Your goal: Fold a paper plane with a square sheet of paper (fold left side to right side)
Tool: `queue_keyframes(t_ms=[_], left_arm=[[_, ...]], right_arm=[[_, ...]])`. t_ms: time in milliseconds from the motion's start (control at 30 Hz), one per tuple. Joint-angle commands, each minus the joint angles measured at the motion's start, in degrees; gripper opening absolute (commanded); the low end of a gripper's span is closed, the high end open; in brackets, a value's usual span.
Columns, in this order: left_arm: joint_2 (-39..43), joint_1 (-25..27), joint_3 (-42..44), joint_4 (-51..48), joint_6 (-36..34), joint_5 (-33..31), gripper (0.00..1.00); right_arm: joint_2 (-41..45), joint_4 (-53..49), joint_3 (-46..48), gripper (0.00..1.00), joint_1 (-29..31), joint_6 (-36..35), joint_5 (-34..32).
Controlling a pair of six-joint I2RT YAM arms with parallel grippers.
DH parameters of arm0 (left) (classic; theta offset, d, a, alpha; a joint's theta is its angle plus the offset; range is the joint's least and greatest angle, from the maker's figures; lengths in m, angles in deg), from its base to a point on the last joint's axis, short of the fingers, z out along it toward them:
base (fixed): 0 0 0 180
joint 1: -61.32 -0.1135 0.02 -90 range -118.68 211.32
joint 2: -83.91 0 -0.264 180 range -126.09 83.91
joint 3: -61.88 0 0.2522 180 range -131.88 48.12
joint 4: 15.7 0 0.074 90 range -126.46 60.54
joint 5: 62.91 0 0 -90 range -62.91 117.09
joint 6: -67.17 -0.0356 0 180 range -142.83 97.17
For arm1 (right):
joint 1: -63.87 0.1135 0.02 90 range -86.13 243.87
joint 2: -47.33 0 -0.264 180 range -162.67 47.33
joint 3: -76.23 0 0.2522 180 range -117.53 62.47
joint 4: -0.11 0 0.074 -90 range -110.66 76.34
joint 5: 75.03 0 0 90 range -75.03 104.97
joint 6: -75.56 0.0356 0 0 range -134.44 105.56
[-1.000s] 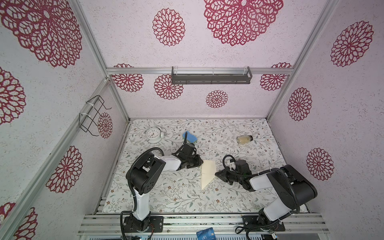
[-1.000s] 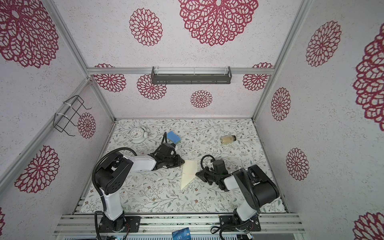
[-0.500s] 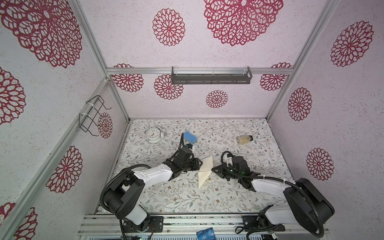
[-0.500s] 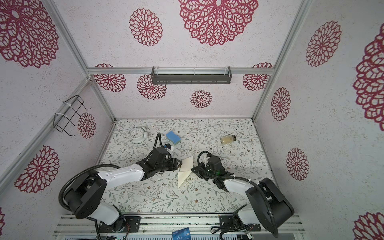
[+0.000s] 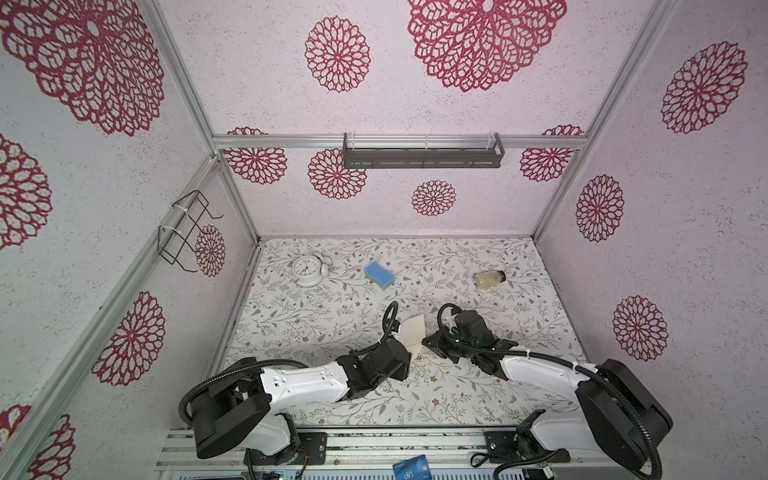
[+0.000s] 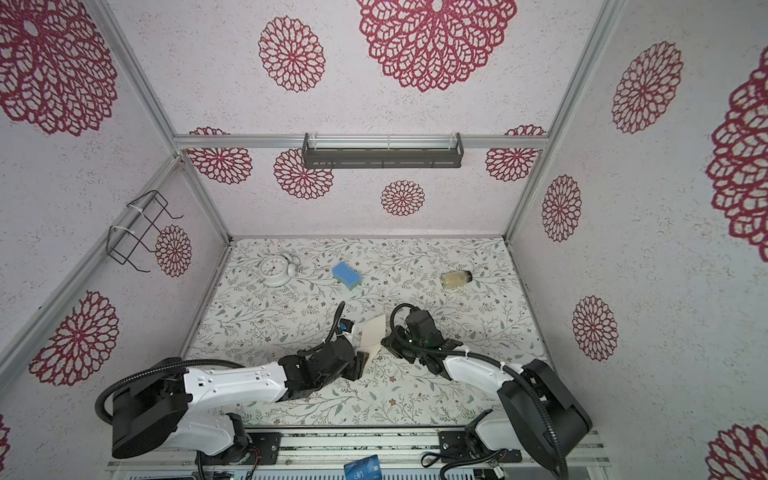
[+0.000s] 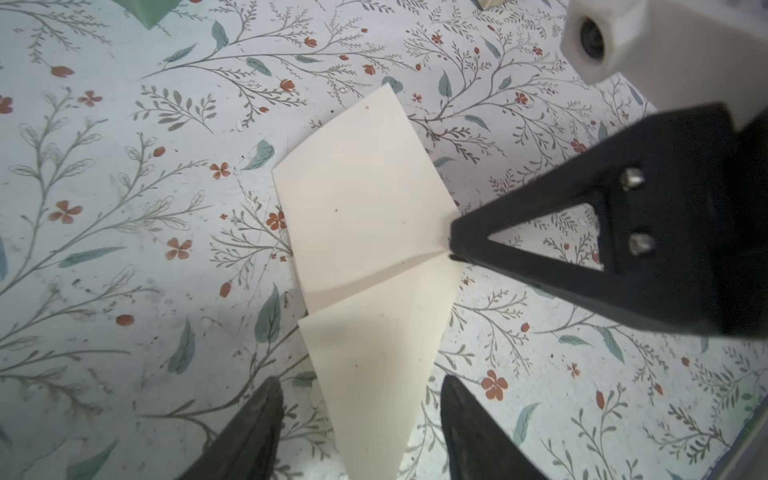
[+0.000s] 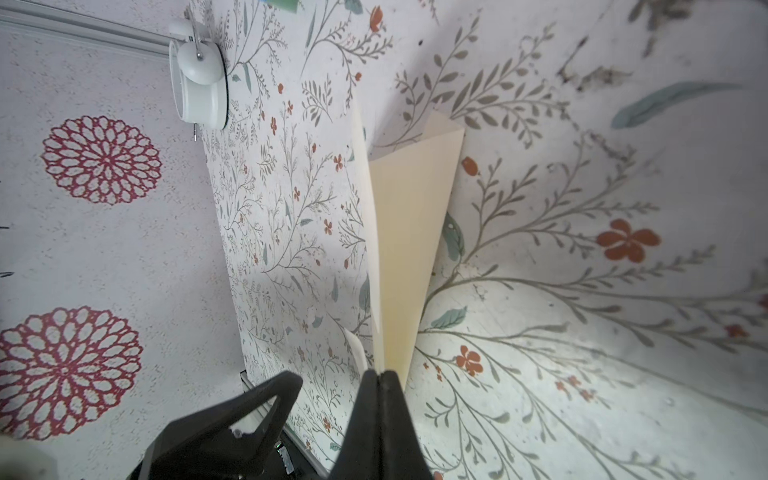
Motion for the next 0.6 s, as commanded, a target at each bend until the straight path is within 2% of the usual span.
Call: queue_keyframes(t_ms=[0,167,400,567], left_arm=[[-3.14,3.15,-1.65,0.38,-2.53,-9.4,0.63],[-8.45,6.18,-3.45,1.83,-3.93,-12.71,0.62],[-12.94,6.92,-5.68,2.73,-4.34,-16.34,0.61],[-14.22,6.92,-6.58,3.41,-4.83,-17.27,0.56]], right_arm=[[0.39,-0.91,-1.7,0.0,0.52,-0.44,-1.59],[0.48,-0.83,-2.14,0.0,0.69,-0.13,-1.84],[0.75,-0.87,-2.28,0.0,0.87,0.61,-1.95],[0.72,-0.65,-1.89,0.0,1.13,0.98,-2.12]])
